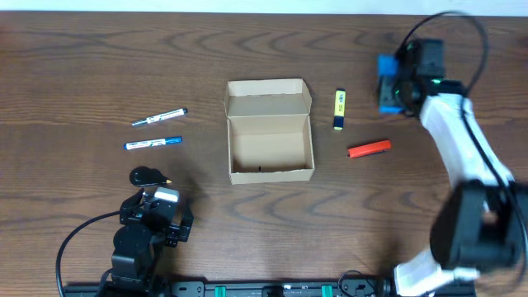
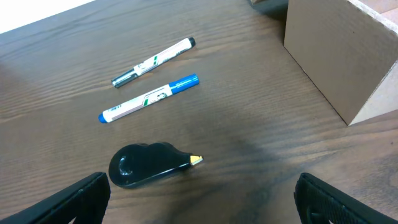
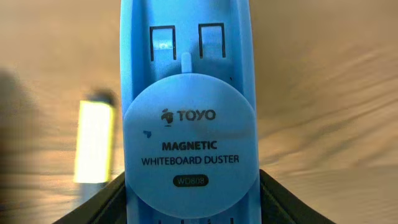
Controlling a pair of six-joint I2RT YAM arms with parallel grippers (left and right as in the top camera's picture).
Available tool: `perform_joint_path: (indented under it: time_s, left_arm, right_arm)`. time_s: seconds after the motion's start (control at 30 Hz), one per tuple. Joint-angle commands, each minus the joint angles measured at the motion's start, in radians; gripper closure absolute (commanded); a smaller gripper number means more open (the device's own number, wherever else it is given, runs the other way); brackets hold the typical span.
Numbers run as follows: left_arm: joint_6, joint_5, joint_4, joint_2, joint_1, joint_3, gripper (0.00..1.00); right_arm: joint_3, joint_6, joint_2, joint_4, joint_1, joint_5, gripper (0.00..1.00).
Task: Pack container
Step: 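Carry the blue duster into the box and release it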
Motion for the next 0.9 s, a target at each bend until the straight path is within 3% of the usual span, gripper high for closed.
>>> perform_joint_path:
  time_s: [0.0, 0.17, 0.33, 0.6, 0.87]
  left_arm:
    - [0.018, -0.014, -0.003, -0.005, -0.003, -0.009, 0.05]
    - [0.018, -0.014, -0.003, -0.005, -0.003, -0.009, 0.05]
    - [0.018, -0.014, -0.003, -0.005, -0.003, -0.009, 0.05]
    - [0.018, -0.014, -0.003, -0.005, -0.003, -0.010, 0.05]
    - [0.018, -0.014, -0.003, -0.005, -0.003, -0.009, 0.05]
  right_arm:
    - [0.033, -0.001, -0.146, -0.034, 0.047, -0.036, 0.51]
    - [0.033, -0.056, -0.272, -0.103, 0.174, -0.119, 0.52]
    - [0.033, -0.140, -0.288, -0.152, 0.365, -0.128, 0.53]
    - [0.032, -0.367, -0.224, -0.215, 0.605, -0.128, 0.51]
    - [0.032, -0.549, -0.060, -0.294, 0.670, -0.212, 0.52]
